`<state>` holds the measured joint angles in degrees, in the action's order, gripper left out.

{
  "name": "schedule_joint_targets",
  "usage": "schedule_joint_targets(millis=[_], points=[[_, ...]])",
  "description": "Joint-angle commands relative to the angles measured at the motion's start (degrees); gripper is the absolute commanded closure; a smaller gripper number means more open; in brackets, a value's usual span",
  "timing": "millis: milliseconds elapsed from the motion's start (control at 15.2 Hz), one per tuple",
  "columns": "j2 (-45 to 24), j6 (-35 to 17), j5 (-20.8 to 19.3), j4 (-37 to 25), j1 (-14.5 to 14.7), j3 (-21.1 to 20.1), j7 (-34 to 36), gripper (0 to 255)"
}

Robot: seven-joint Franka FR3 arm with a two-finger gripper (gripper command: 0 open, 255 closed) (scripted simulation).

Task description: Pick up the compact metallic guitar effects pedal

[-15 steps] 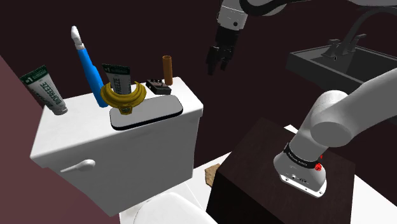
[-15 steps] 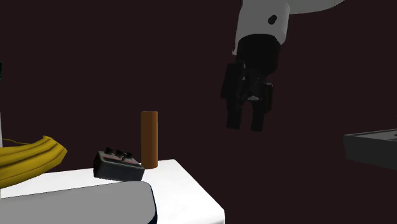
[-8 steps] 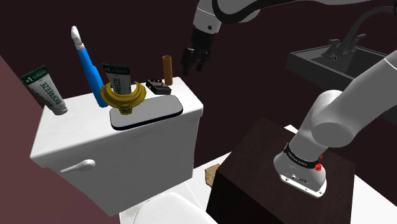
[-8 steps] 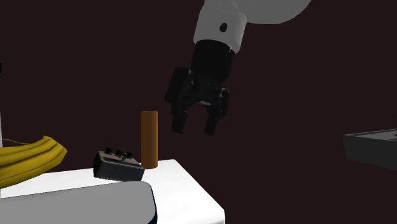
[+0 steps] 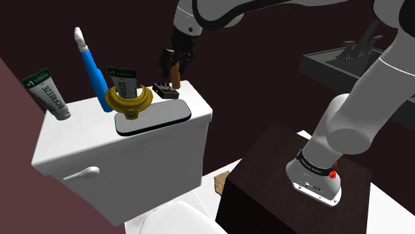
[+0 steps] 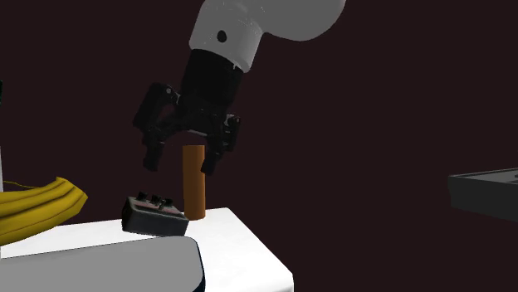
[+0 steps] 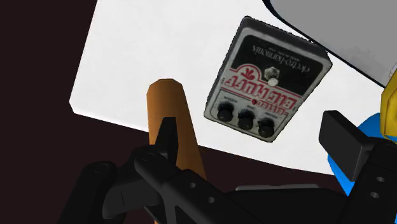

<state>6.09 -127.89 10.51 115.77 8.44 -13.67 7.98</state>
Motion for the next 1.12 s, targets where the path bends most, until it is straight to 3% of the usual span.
schedule_joint_targets(millis=[0,132,726,792,1056], points=[[-3.8,-1.5,-1.1,-3.9,0.5,-0.8,0.7,0],[-5.5,-2.2,-1.7,-5.8,0.8,-1.2,1.1,0],[-6.8,-7.8,-1.4,-1.4,1.0,-1.4,0.4,0],[-6.7,-7.9,-1.4,-1.3,1.0,-1.3,0.3,255],[-6.7,-7.9,-1.3,-1.3,0.9,-1.3,0.2,255]])
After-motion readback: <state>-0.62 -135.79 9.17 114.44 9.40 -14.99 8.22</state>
